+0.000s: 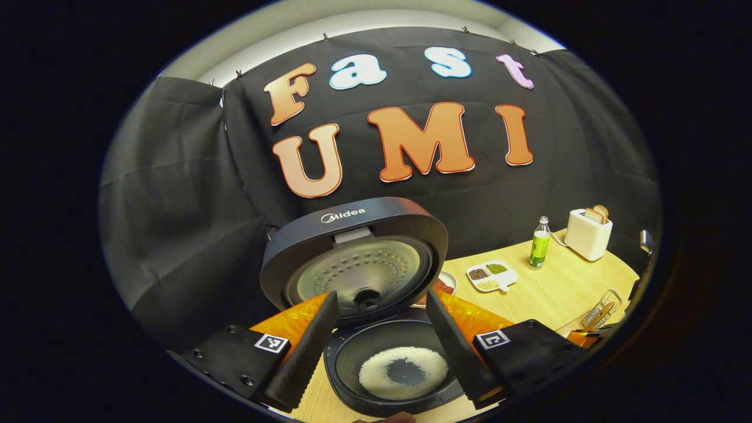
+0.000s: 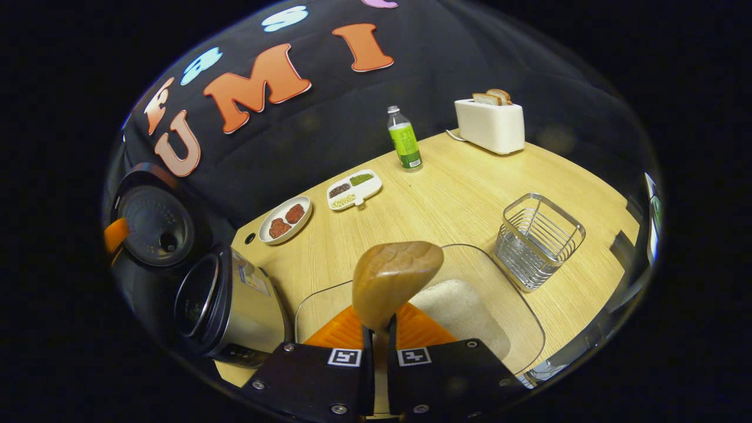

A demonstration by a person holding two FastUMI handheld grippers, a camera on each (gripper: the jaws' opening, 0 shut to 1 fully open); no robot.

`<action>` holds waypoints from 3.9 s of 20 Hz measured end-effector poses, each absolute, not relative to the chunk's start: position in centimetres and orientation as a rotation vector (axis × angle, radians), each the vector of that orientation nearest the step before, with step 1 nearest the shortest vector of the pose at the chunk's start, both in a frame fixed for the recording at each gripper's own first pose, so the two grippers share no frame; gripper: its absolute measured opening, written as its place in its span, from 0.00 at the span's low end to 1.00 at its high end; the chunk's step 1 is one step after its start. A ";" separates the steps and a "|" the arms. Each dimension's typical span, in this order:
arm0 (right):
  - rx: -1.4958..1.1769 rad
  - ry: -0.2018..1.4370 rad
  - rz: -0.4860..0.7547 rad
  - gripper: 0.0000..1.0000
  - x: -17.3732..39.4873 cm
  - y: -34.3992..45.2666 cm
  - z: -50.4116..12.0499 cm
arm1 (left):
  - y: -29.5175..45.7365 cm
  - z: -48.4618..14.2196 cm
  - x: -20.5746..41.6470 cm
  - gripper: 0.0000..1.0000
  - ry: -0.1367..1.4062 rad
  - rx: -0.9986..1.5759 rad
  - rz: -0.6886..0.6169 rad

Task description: Close the left gripper, press the button to open the rice cooker; take a wooden spoon from the chopstick holder with the right hand, scoop a spoonful of rice and pour it into the rice cooker, then put the wooden spoon back into the chopstick holder.

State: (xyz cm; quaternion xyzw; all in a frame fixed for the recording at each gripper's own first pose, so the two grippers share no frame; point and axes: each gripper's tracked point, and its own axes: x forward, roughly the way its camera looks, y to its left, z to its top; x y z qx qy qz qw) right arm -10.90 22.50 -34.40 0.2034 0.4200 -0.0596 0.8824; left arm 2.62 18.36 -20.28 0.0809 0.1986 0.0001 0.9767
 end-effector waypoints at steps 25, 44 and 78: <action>1.159 0.970 0.122 0.08 -9.2 19.4 -33.4 | 15.7 -18.8 2.5 1.00 0.392 0.192 0.019; 1.736 0.843 0.432 0.08 -0.5 19.3 -18.4 | 16.8 -14.8 -0.9 0.93 0.314 0.068 0.232; 0.767 0.868 0.526 0.08 3.6 42.7 -20.7 | 31.4 -16.6 -10.2 0.93 0.379 0.059 0.608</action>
